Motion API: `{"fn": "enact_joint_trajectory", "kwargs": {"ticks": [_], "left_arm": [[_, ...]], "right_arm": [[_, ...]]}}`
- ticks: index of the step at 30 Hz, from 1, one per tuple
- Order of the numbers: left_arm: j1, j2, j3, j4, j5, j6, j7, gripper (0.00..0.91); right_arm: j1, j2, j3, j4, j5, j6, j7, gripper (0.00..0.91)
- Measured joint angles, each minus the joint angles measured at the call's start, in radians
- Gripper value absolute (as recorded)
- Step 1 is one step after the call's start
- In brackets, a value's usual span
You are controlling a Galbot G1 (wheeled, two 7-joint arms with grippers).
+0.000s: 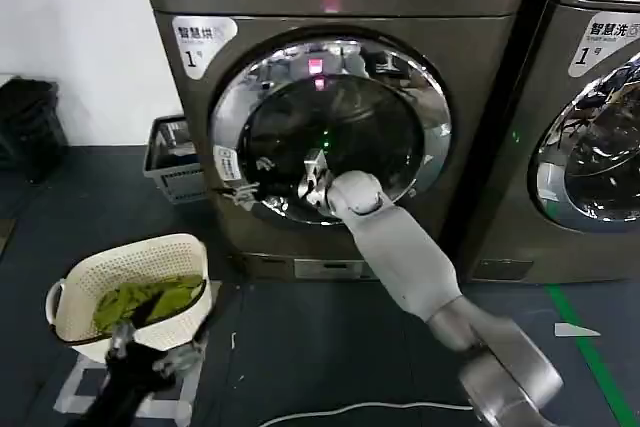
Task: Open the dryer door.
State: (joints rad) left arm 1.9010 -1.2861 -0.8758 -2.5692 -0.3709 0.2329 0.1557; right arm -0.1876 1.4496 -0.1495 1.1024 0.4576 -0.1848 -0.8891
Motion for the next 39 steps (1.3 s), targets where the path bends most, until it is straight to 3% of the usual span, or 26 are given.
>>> {"fn": "enact_joint_trajectory", "kwargs": {"ticks": [4, 10, 16, 30, 39], "left_arm": [[-0.049, 0.052, -0.063, 0.051, -0.090, 0.028, 0.011, 0.907], [-0.121, 0.175, -0.158, 0.211, -0.260, -0.097, 0.164, 0.907], [-0.198, 0.309, -0.172, 0.352, -0.405, -0.123, 0.173, 0.907], [-0.400, 0.536, 0.003, 0.512, -0.547, -0.152, 0.179, 0.907], [-0.584, 0.631, 0.198, 0.615, -0.641, -0.193, 0.191, 0.907]], "right_arm": [[-0.020, -0.030, 0.000, 0.045, 0.003, -0.017, -0.079, 0.907], [-0.066, -0.083, 0.011, 0.132, 0.023, -0.044, -0.177, 0.907], [-0.126, -0.140, 0.042, 0.223, 0.023, -0.064, -0.266, 0.907], [-0.262, -0.293, 0.145, 0.401, 0.007, -0.077, -0.564, 0.907], [-0.314, -0.347, 0.189, 0.453, 0.041, -0.031, -0.573, 0.907]]}}
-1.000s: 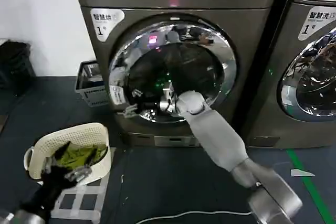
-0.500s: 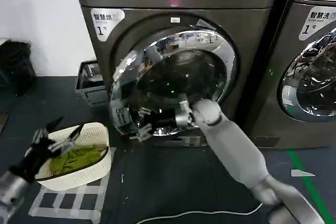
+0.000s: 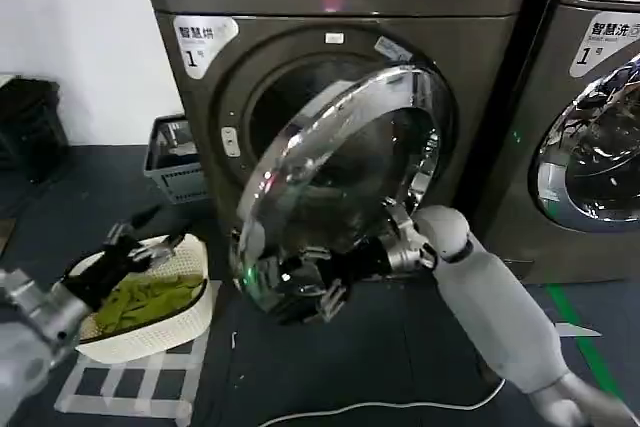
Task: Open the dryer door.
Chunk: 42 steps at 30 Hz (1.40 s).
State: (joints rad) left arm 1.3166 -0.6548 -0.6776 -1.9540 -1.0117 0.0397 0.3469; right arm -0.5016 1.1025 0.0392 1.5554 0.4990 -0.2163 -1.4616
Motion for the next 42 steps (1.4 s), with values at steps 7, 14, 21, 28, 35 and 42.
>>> {"fn": "enact_joint_trajectory", "kwargs": {"ticks": [7, 14, 21, 28, 35, 42], "left_arm": [[-0.136, 0.041, 0.171, 0.075, -0.021, -0.045, 0.062, 0.907], [-0.302, 0.058, 0.405, 0.135, -0.082, -0.069, 0.084, 0.907], [-0.484, 0.035, 0.623, 0.172, -0.067, -0.067, 0.104, 0.907], [-0.609, -0.013, 0.789, 0.185, -0.070, -0.061, 0.138, 0.907], [-0.700, -0.032, 0.901, 0.159, -0.086, -0.057, 0.171, 0.907], [-0.765, -0.051, 0.990, 0.107, -0.107, -0.043, 0.163, 0.907]], "right_arm": [[-0.084, -0.051, 0.049, 0.071, 0.025, 0.059, -0.001, 0.907], [-0.212, -0.096, 0.168, 0.137, 0.032, 0.104, -0.002, 0.907], [-0.365, -0.146, 0.391, 0.148, 0.044, 0.152, -0.001, 0.907], [-0.508, -0.157, 0.677, 0.099, 0.028, 0.150, 0.015, 0.907], [-0.609, -0.129, 0.972, 0.068, -0.027, 0.135, 0.155, 0.907], [-0.679, -0.055, 1.229, 0.105, -0.040, 0.114, 0.494, 0.907]]}}
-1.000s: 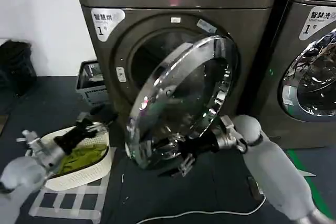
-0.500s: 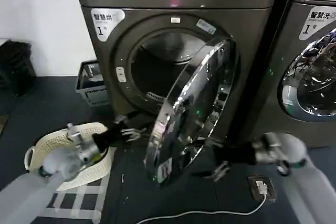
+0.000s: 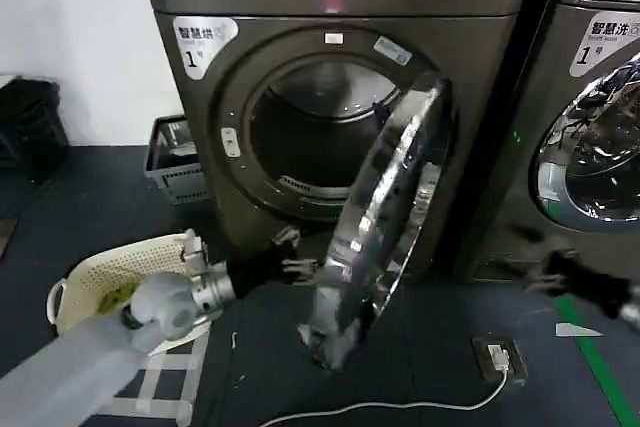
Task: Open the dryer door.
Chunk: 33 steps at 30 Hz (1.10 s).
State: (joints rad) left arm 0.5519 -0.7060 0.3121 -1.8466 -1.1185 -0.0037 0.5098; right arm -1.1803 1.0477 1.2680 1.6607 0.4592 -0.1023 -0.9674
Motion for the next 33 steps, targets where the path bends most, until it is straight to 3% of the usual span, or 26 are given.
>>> {"fn": "enact_joint_trajectory", "kwargs": {"ticks": [6, 14, 21, 33], "left_arm": [[-0.057, -0.024, 0.083, -0.007, -0.005, 0.000, -0.005, 0.907], [-0.180, -0.110, 0.220, 0.032, -0.011, 0.018, -0.073, 0.907], [-0.273, -0.231, 0.318, 0.095, -0.001, 0.019, -0.100, 0.907], [-0.349, -0.426, 0.416, 0.234, 0.102, -0.031, -0.139, 0.907]], "right_arm": [[-0.077, 0.066, 0.198, 0.053, 0.003, -0.017, 0.330, 0.907], [-0.138, 0.053, 0.406, 0.072, -0.015, -0.014, 0.709, 0.907], [-0.193, 0.049, 0.540, 0.090, -0.031, -0.057, 0.773, 0.907], [-0.240, 0.046, 0.660, 0.085, -0.029, -0.034, 0.789, 0.907]]}}
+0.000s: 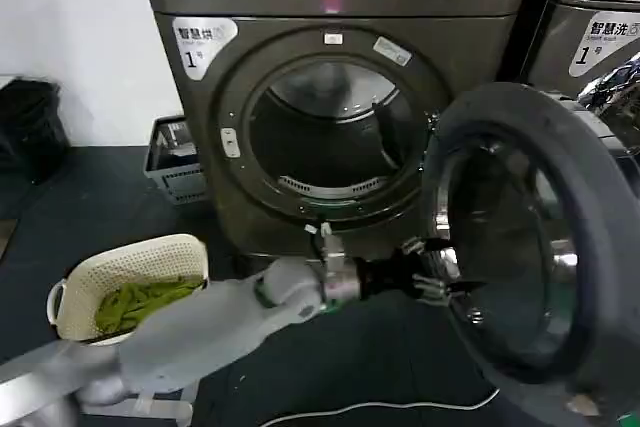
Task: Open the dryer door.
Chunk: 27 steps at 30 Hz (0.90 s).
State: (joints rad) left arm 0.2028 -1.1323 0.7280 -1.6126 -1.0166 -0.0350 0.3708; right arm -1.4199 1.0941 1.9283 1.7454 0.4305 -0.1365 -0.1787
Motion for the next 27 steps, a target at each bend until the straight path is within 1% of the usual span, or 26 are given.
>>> {"fn": "enact_joint_trajectory", "kwargs": {"ticks": [7, 13, 19, 23, 27], "left_arm": [[-0.019, -0.085, 0.015, 0.069, 0.020, -0.010, -0.003, 0.907], [-0.041, -0.173, 0.019, 0.153, 0.037, -0.025, -0.023, 0.907], [-0.061, -0.257, 0.015, 0.236, 0.057, -0.041, -0.040, 0.907], [-0.071, -0.301, 0.005, 0.277, 0.103, -0.066, -0.083, 0.907], [-0.071, -0.330, -0.007, 0.315, 0.159, -0.096, -0.106, 0.907]], "right_arm": [[-0.018, -0.002, 0.031, -0.003, 0.003, 0.002, 0.003, 0.907], [-0.029, -0.004, 0.059, -0.008, 0.024, 0.000, 0.007, 0.907], [-0.036, -0.004, 0.076, -0.008, 0.025, 0.001, 0.003, 0.907], [-0.037, -0.004, 0.079, -0.008, 0.025, 0.005, 0.001, 0.907], [-0.037, -0.004, 0.078, -0.010, 0.024, 0.008, 0.000, 0.907]]}}
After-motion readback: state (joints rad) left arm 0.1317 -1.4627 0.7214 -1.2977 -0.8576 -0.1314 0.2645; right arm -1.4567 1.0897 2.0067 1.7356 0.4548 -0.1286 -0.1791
